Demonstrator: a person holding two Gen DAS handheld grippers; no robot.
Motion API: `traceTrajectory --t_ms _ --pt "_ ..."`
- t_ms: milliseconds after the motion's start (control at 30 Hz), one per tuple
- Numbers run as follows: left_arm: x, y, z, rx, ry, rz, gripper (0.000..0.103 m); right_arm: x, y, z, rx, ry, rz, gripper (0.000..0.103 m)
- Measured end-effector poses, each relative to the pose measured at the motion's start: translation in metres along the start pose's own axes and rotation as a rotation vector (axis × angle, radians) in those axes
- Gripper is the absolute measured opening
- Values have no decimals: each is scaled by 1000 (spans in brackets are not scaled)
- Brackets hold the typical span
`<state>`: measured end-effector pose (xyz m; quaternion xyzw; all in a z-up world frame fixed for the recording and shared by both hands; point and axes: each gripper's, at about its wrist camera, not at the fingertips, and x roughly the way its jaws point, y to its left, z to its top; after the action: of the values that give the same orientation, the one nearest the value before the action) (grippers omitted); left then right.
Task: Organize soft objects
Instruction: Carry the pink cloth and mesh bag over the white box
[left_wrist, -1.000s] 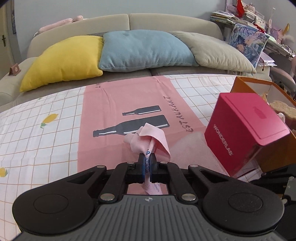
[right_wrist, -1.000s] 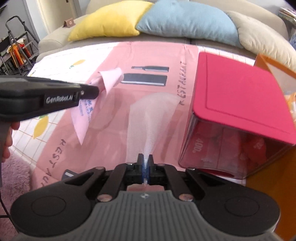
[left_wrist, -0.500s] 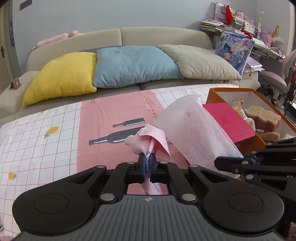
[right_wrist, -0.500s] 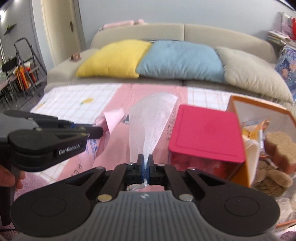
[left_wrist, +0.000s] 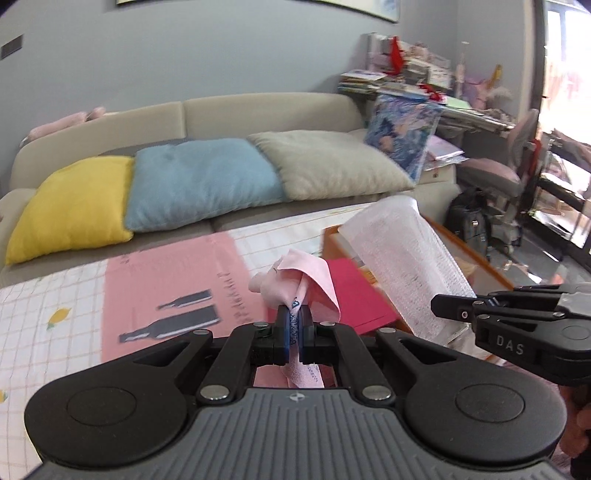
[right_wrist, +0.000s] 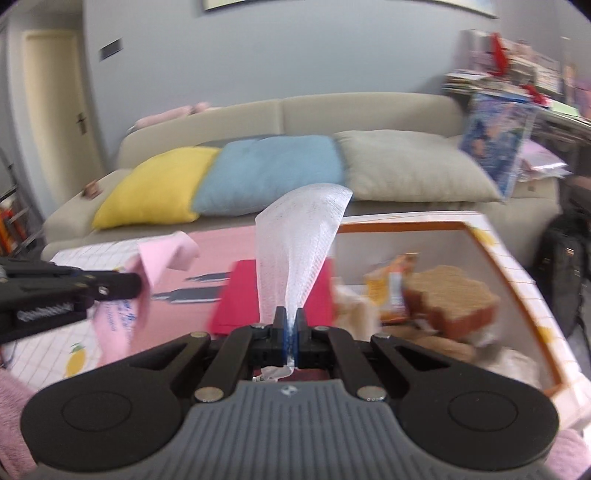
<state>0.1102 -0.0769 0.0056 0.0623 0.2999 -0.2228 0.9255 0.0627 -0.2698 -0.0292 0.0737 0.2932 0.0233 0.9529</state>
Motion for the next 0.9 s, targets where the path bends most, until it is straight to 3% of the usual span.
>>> traceTrajectory --t_ms 367,500,600,900 --pt "37 -101 33 206 0 -182 4 -31 -95 -13 113 -10 -178 0" --pt "69 -133 26 296 113 -201 4 -31 -114 -18 151 -1 -183 0" --pt "93 -149 17 369 205 -162 4 -27 -119 -20 160 13 -169 0" --pt "128 -147 -3 377 398 -177 7 -4 -117 -20 143 55 -155 0"
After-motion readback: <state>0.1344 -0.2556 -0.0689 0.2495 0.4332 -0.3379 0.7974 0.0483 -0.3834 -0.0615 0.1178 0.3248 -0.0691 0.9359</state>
